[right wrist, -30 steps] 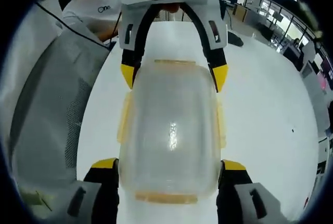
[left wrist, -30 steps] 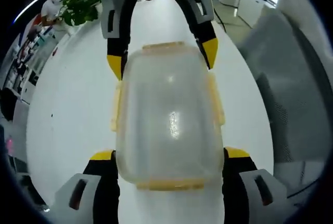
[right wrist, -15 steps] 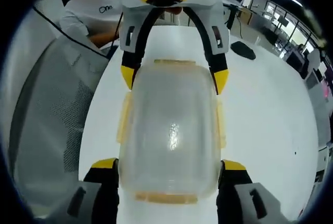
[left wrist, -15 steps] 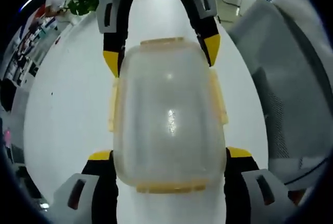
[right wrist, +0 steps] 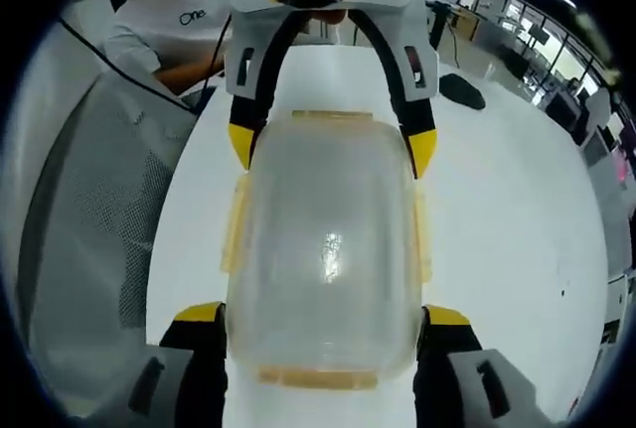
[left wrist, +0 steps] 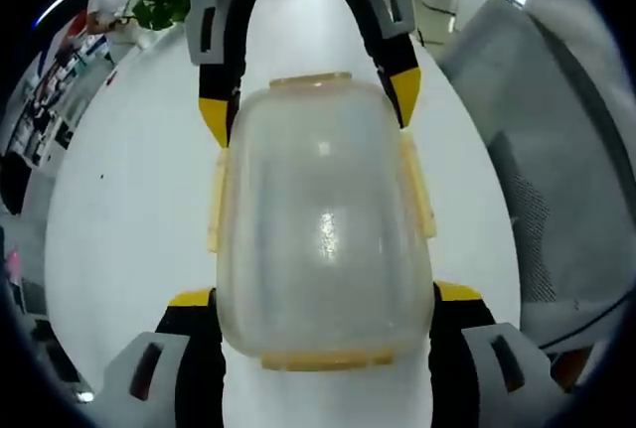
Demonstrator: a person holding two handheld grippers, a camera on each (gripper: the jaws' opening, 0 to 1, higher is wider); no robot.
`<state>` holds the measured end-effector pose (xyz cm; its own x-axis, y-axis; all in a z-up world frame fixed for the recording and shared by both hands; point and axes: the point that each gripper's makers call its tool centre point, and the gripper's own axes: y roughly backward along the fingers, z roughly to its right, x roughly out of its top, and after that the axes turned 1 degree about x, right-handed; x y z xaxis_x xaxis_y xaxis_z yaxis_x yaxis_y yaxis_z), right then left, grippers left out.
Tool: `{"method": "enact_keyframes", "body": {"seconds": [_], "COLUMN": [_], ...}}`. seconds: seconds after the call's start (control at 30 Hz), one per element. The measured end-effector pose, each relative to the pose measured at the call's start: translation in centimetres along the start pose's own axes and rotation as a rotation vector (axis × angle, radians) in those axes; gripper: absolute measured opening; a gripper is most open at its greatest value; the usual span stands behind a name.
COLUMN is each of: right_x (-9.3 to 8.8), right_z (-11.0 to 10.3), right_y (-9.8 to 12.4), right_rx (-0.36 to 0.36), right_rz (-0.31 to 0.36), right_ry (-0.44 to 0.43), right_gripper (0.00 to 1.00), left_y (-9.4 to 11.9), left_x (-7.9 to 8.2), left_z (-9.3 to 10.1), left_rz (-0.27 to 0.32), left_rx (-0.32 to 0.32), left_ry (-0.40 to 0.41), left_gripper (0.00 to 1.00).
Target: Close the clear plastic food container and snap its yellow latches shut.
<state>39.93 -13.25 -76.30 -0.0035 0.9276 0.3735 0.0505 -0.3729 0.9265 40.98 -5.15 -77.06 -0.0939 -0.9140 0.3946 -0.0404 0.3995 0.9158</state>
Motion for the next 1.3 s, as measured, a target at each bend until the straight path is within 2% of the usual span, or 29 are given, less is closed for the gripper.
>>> {"method": "enact_keyframes", "body": {"seconds": [0.4,0.8,1.23,1.27,1.3], "right_x": [0.3,-0.1,-0.2,-0.2,-0.4], "right_z": [2.8,5.7,5.5,5.5,5.5], "right_y": [0.1,0.4,0.4,0.4,0.3], "right_rx": [-0.005,0.003,0.001,-0.002,-0.011], "right_rz": [0.013,-0.013,-0.029,-0.032,-0.041], "right_ry": [-0.009,0.0,0.004,0.005,0.009], "right_gripper": [0.78,0.78,0.79,0.81,0.88], "left_y": [-0.1,-0.2,-0.2,-0.2,-0.2], "left_x": [-0.6,-0.5,-0.4,-0.4,-0.1], "left_z": [-3.0,-5.6,-5.5,-5.5,-5.5], "left_rz": [-0.018,-0.002,-0.01,-0.012,-0.002], "left_rx": [-0.002,0.005,-0.004,-0.003,0.001], "left_ry": [-0.013,0.01,0.013,0.012,0.016], "left_gripper": [0.84,0.84,0.85,0.85,0.87]}}
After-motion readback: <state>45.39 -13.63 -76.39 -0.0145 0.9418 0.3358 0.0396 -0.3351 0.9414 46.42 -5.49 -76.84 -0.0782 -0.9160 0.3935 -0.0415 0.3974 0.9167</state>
